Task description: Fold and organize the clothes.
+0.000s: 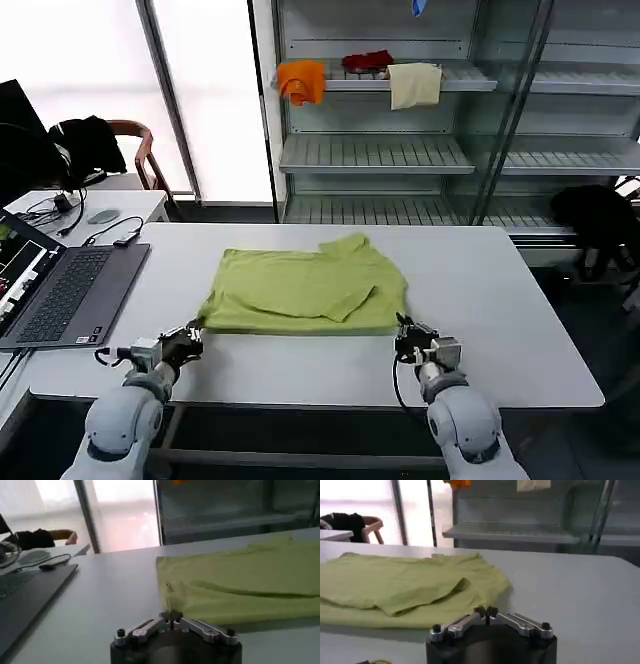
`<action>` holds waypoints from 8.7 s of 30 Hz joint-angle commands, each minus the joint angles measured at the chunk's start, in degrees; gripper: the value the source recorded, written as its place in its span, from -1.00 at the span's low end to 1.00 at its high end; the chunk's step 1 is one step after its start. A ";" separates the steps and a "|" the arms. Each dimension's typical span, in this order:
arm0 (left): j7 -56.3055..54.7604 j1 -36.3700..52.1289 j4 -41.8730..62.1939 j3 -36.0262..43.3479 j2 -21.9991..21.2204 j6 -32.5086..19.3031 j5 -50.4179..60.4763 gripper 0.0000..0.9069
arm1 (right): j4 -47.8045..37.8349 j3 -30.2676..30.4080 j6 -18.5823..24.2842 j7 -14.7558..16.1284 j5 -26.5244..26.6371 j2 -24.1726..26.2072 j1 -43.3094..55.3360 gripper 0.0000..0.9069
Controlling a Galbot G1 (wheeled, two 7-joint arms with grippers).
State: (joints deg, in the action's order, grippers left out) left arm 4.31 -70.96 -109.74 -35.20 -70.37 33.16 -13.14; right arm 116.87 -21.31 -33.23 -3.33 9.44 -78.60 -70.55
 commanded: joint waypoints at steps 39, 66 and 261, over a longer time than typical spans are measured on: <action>-1.36 -1.29 -8.74 -6.96 2.12 -0.01 -6.53 1.00 | 4.25 1.07 -0.49 0.05 -5.87 -2.44 4.70 1.00; 5.17 29.03 29.51 9.39 7.56 0.01 -4.46 1.00 | -48.77 2.26 0.49 1.60 -4.23 -13.80 40.75 1.00; 0.70 -5.81 -0.44 -12.17 1.65 -12.50 2.83 -1.00 | 5.72 -2.90 1.43 -0.29 -2.54 -5.26 6.25 1.00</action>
State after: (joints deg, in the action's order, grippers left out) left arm 1.97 -77.28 -109.69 -37.62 -73.34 21.32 -16.62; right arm 123.20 -23.92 -31.93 -3.61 5.69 -83.96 -64.32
